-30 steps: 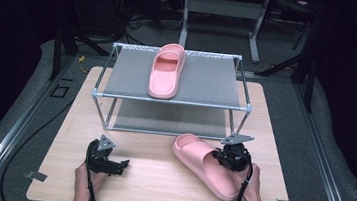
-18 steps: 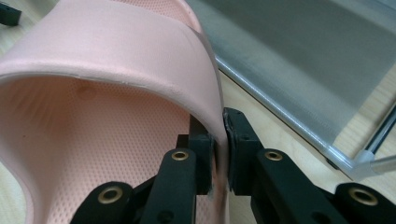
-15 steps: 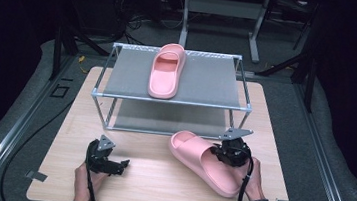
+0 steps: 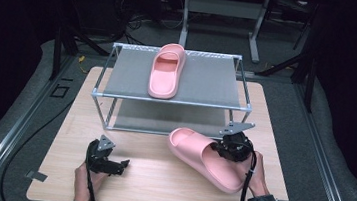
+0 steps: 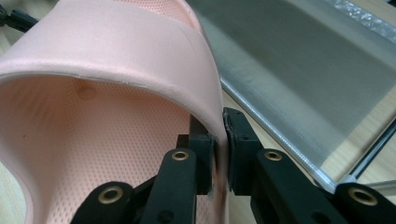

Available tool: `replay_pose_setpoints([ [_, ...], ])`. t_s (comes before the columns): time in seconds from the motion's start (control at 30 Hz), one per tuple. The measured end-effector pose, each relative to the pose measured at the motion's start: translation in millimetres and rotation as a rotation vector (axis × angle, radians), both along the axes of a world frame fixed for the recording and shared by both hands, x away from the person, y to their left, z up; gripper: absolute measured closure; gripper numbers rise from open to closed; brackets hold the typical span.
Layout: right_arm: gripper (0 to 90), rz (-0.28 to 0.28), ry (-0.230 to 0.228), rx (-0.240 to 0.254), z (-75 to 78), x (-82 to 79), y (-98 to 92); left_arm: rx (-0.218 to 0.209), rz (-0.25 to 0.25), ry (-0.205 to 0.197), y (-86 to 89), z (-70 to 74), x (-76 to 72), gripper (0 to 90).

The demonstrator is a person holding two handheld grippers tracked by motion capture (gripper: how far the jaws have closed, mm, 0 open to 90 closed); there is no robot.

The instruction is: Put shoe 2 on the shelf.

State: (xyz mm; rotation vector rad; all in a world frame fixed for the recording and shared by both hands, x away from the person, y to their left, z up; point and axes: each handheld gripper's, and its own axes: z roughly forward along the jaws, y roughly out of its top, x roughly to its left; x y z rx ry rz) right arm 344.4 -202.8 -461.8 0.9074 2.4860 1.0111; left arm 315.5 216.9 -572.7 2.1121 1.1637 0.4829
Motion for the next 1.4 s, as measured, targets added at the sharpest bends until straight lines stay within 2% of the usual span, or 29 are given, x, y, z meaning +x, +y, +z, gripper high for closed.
replay_pose_setpoints([
  [0.33, 83.1, 0.036, -0.004, 0.005, 13.1, 6.1, 0.1, -0.001, 0.000, 0.000, 0.0, 0.0, 0.0, 0.0],
  [0.77, 83.1, 0.131, -0.015, 0.042, 29.3, 32.5, -3.8, -0.001, 0.000, 0.000, 0.0, 0.0, 0.0, 0.0],
  [0.8, 83.1, 0.154, -0.015, 0.042, 33.7, 35.8, -3.7, 0.000, 0.000, 0.000, 0.0, 0.0, 0.0, 0.0],
  [0.97, 83.1, 0.178, -0.020, 0.037, 40.6, 39.7, -2.8, -0.001, 0.000, 0.000, 0.0, 0.0, 0.0, 0.0],
  [1.0, 83.1, 0.193, -0.034, 0.029, 44.0, 41.2, -2.2, -0.001, 0.000, 0.000, 0.0, 0.0, 0.0, 0.0],
  [1.17, 83.1, 0.212, -0.037, 0.008, 52.1, 42.9, -1.6, 0.000, 0.000, 0.000, 0.0, 0.0, 0.0, 0.0],
  [1.4, 83.0, 0.234, -0.052, 0.002, 63.5, 44.9, -0.2, 0.002, 0.001, -0.001, 0.0, 0.1, -0.1, 0.1],
])
